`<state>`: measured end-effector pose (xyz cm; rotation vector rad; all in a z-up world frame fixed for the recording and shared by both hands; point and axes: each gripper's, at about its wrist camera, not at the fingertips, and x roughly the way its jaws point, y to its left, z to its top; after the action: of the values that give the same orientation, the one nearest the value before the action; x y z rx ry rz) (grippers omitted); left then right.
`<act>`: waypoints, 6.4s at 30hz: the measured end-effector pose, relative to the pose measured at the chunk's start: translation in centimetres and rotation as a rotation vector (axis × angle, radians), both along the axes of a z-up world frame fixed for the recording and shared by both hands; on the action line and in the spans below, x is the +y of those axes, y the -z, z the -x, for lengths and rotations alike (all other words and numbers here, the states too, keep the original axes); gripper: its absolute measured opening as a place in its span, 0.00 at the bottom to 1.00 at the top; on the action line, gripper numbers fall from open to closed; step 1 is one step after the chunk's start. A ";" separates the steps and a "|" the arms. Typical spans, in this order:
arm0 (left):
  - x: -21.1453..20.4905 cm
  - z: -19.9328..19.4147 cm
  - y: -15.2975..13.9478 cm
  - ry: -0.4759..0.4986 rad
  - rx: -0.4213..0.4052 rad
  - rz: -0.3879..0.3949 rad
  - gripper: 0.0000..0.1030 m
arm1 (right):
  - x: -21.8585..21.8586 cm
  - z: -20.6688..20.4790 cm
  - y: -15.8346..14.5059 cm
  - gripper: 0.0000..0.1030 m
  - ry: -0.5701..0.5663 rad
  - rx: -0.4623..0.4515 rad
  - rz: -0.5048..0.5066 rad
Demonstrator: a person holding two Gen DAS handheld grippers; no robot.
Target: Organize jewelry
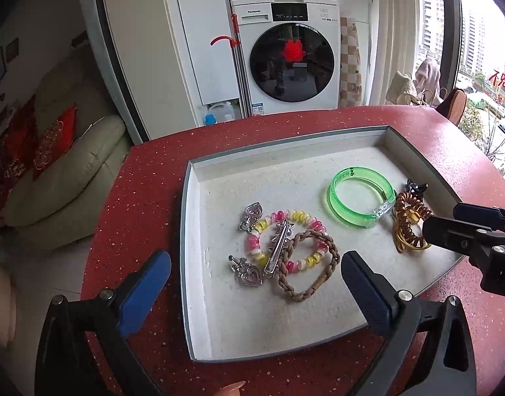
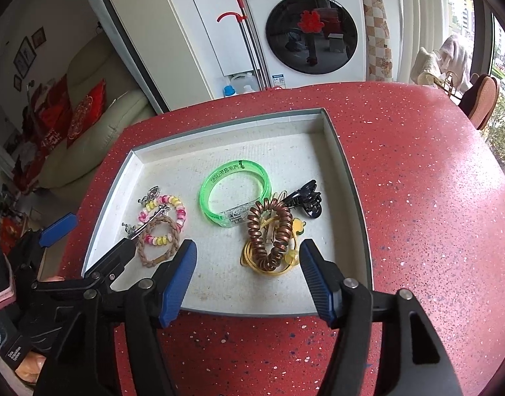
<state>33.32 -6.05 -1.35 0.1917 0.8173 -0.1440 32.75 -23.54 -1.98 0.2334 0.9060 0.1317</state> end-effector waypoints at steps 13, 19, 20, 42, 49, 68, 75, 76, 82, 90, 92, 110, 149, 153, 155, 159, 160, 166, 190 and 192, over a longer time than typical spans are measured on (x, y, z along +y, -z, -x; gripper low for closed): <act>1.0 1.6 -0.9 -0.034 -0.024 -0.013 1.00 | 0.1 1.7 -1.0 0.87 0.049 -0.098 0.024; 1.3 2.3 -1.1 -0.034 -0.021 -0.017 1.00 | 0.3 1.8 -0.9 0.87 0.031 -0.061 0.042; 1.4 2.4 -1.1 -0.035 -0.020 -0.016 1.00 | 0.3 1.8 -0.8 0.87 0.025 -0.048 0.040; 3.4 10.1 -1.9 -0.142 -0.097 0.098 1.00 | 0.5 8.7 -2.3 0.87 0.071 -0.189 0.122; 3.3 11.8 -2.1 -0.167 -0.135 0.112 1.00 | 1.0 10.8 -3.2 0.87 0.072 -0.257 0.181; 2.9 13.4 -2.3 -0.183 -0.149 0.099 1.00 | 1.3 12.6 -3.4 0.87 0.081 -0.279 0.223; 3.0 13.4 -2.1 -0.185 -0.141 0.093 1.00 | 1.3 12.7 -3.4 0.87 0.083 -0.277 0.223; 3.0 13.4 -2.1 -0.184 -0.140 0.092 1.00 | 1.3 12.7 -3.4 0.87 0.083 -0.277 0.222; 3.1 13.3 -1.9 -0.190 -0.136 0.096 1.00 | 1.3 12.7 -3.4 0.87 0.083 -0.277 0.224; 3.2 13.3 -1.9 -0.191 -0.133 0.098 1.00 | 1.3 12.7 -3.4 0.87 0.082 -0.276 0.224; 3.2 13.3 -1.9 -0.192 -0.133 0.098 1.00 | 1.3 12.7 -3.4 0.87 0.082 -0.277 0.222; 3.2 13.2 -1.6 -0.196 -0.129 0.102 1.00 | 1.5 12.6 -3.3 0.87 0.076 -0.275 0.225; 3.2 13.3 -1.5 -0.197 -0.125 0.105 1.00 | 1.7 12.5 -3.4 0.87 0.073 -0.277 0.224; 3.2 13.3 -1.5 -0.198 -0.125 0.106 1.00 | 1.7 12.5 -3.4 0.87 0.071 -0.278 0.224; 3.3 13.3 -1.6 -0.198 -0.125 0.107 1.00 | 1.7 12.5 -3.4 0.87 0.072 -0.278 0.224; 3.3 13.3 -1.6 -0.198 -0.125 0.107 1.00 | 1.7 12.5 -3.4 0.87 0.073 -0.278 0.224; 3.3 13.3 -1.6 -0.198 -0.124 0.107 1.00 | 1.7 12.5 -3.4 0.87 0.073 -0.278 0.224; 3.3 13.3 -1.6 -0.199 -0.124 0.106 1.00 | 1.7 12.5 -3.4 0.87 0.073 -0.278 0.224; 3.3 13.3 -1.7 -0.206 -0.125 0.101 1.00 | 1.7 12.5 -3.4 0.87 0.073 -0.277 0.223; 3.4 13.3 -1.7 -0.209 -0.127 0.098 1.00 | 1.8 12.5 -3.4 0.87 0.073 -0.278 0.224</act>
<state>19.97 -2.68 0.39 0.0219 0.6973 0.0249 20.24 -21.79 1.39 0.0370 0.6284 -0.0059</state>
